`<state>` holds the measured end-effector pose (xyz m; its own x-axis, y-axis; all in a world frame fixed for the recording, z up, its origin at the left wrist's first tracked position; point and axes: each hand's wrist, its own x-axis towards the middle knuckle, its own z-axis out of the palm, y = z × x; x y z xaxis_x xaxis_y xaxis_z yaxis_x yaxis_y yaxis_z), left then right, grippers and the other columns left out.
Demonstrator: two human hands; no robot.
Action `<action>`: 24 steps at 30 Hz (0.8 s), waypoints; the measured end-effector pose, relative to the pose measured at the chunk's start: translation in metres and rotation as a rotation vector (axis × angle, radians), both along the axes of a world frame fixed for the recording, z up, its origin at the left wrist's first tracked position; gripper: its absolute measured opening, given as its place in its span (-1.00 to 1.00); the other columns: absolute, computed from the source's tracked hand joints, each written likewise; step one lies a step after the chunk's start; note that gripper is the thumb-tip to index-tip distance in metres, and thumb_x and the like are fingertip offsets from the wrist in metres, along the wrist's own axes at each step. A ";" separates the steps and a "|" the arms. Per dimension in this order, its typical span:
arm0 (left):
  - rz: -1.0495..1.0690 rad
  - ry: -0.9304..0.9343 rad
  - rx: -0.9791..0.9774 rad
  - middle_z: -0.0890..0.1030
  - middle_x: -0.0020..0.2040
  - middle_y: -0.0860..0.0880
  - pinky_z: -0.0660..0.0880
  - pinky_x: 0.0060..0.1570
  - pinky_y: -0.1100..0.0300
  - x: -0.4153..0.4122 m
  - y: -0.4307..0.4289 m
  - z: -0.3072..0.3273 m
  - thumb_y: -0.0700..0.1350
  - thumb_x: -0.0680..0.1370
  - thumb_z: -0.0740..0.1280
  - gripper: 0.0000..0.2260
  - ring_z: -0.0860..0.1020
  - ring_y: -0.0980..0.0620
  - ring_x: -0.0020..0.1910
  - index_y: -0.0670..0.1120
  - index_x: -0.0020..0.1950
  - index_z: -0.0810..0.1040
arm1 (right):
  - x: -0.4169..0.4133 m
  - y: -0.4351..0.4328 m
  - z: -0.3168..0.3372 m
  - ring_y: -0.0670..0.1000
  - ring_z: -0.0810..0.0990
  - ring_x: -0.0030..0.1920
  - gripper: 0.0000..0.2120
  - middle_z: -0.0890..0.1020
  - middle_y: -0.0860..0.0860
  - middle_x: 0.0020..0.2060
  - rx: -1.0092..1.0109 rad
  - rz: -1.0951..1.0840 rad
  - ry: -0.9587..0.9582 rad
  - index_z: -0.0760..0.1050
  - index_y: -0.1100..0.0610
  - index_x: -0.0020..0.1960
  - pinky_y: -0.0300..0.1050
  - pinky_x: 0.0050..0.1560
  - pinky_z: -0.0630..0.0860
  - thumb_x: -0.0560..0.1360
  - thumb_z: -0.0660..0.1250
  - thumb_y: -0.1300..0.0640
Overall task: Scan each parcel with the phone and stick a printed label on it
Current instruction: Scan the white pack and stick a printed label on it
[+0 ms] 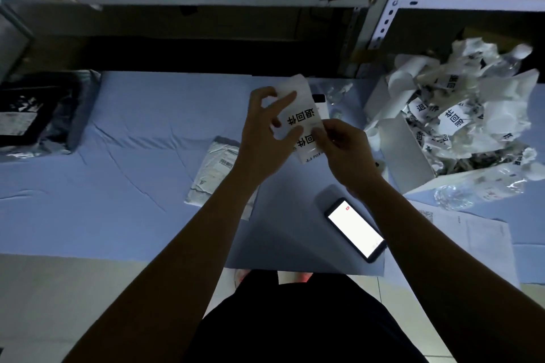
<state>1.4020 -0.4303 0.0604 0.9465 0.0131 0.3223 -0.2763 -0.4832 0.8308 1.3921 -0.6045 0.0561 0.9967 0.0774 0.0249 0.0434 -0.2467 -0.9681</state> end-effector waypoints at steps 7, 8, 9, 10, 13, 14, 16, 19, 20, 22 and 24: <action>0.026 -0.224 0.472 0.52 0.18 -0.13 0.53 0.01 -0.04 -0.010 0.003 -0.018 0.03 0.47 0.52 -0.65 0.46 -0.10 0.10 0.02 0.23 0.64 | -0.006 0.014 0.005 -0.04 0.67 -0.11 -0.84 0.70 0.08 -0.11 -0.088 0.030 -0.031 0.64 0.24 0.05 -0.21 -0.08 0.60 0.65 0.32 0.19; -0.019 -0.249 0.479 0.56 0.12 -0.12 0.53 -0.03 -0.08 -0.011 0.005 -0.017 -0.02 0.49 0.50 -0.71 0.50 -0.10 0.07 -0.03 0.19 0.66 | -0.007 0.015 0.004 -0.04 0.67 -0.11 -0.85 0.69 0.10 -0.10 -0.105 0.028 -0.045 0.64 0.26 0.06 -0.20 -0.09 0.60 0.64 0.33 0.20; -0.067 -0.279 0.502 0.60 0.05 -0.10 0.51 -0.08 -0.10 -0.012 0.006 -0.016 -0.07 0.51 0.47 -0.77 0.53 -0.11 0.03 -0.08 0.14 0.67 | -0.008 0.015 0.003 -0.05 0.66 -0.12 -0.86 0.68 0.12 -0.09 -0.122 0.025 -0.065 0.63 0.28 0.05 -0.21 -0.11 0.59 0.63 0.34 0.22; -0.106 -0.302 0.524 0.63 -0.01 -0.10 0.50 -0.11 -0.10 -0.013 0.008 -0.015 -0.10 0.53 0.44 -0.81 0.56 -0.11 -0.01 -0.12 0.11 0.67 | -0.009 0.016 0.003 -0.07 0.64 -0.14 -0.87 0.67 0.14 -0.10 -0.136 0.022 -0.091 0.63 0.31 0.03 -0.22 -0.13 0.57 0.62 0.36 0.24; -0.151 -0.282 0.504 0.65 -0.06 -0.10 0.45 -0.08 -0.03 -0.017 0.011 -0.007 -0.17 0.55 0.41 -0.87 0.58 -0.13 -0.03 -0.16 0.07 0.68 | -0.012 0.017 0.002 0.03 0.64 -0.19 -0.89 0.67 0.16 -0.16 -0.123 0.004 -0.137 0.63 0.34 -0.03 -0.11 -0.13 0.57 0.57 0.42 0.27; -0.153 -0.248 0.473 0.66 -0.05 -0.10 0.43 -0.06 -0.03 -0.018 0.012 -0.005 -0.18 0.55 0.41 -0.87 0.59 -0.13 -0.02 -0.16 0.06 0.68 | -0.013 0.018 0.003 0.07 0.66 -0.18 -0.90 0.69 0.13 -0.18 -0.109 -0.002 -0.140 0.64 0.32 -0.04 -0.07 -0.11 0.59 0.55 0.43 0.27; -0.171 -0.152 0.380 0.67 -0.03 -0.10 0.40 -0.03 -0.04 -0.018 0.015 -0.002 -0.18 0.56 0.39 -0.87 0.59 -0.12 0.00 -0.15 0.06 0.69 | -0.013 0.017 0.004 0.08 0.68 -0.18 -0.96 0.69 0.04 -0.20 -0.118 0.007 -0.166 0.66 0.24 -0.06 -0.02 -0.10 0.61 0.54 0.45 0.27; -0.191 -0.032 0.220 0.68 -0.01 -0.10 0.49 0.02 -0.02 -0.018 0.022 0.000 -0.15 0.60 0.37 -0.85 0.60 -0.06 0.00 -0.16 0.07 0.70 | -0.014 0.013 0.005 -0.02 0.69 -0.16 -0.97 0.69 -0.05 -0.19 -0.165 0.061 -0.159 0.64 0.20 -0.06 0.01 -0.09 0.62 0.56 0.43 0.25; -0.187 -0.013 0.216 0.68 0.00 -0.10 0.49 0.05 0.01 -0.018 0.024 0.000 -0.15 0.60 0.36 -0.85 0.61 -0.06 0.00 -0.16 0.06 0.70 | -0.014 0.012 0.006 -0.03 0.69 -0.14 -0.95 0.70 -0.04 -0.18 -0.179 0.076 -0.151 0.64 0.22 -0.05 0.02 -0.06 0.63 0.57 0.43 0.24; -0.190 0.011 0.244 0.69 0.03 -0.11 0.48 0.10 -0.03 -0.018 0.024 0.001 -0.16 0.61 0.37 -0.86 0.62 -0.09 0.01 -0.16 0.07 0.69 | -0.014 0.011 0.006 0.02 0.70 -0.09 -0.94 0.70 0.00 -0.15 -0.196 0.092 -0.153 0.64 0.24 -0.04 0.06 -0.03 0.63 0.57 0.42 0.24; -0.204 0.062 0.194 0.68 0.05 -0.11 0.51 0.12 -0.14 -0.018 0.023 0.003 -0.17 0.62 0.36 -0.86 0.63 -0.08 0.03 -0.17 0.09 0.68 | -0.015 0.012 0.008 0.06 0.70 -0.08 -0.93 0.70 0.04 -0.14 -0.178 0.094 -0.154 0.63 0.26 -0.03 0.08 0.00 0.62 0.58 0.41 0.25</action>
<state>1.3835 -0.4072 0.0635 0.9413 -0.2359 0.2413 -0.3354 -0.5743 0.7468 1.3772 -0.5928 0.0640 0.9705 0.1862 0.1533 0.2175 -0.4009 -0.8899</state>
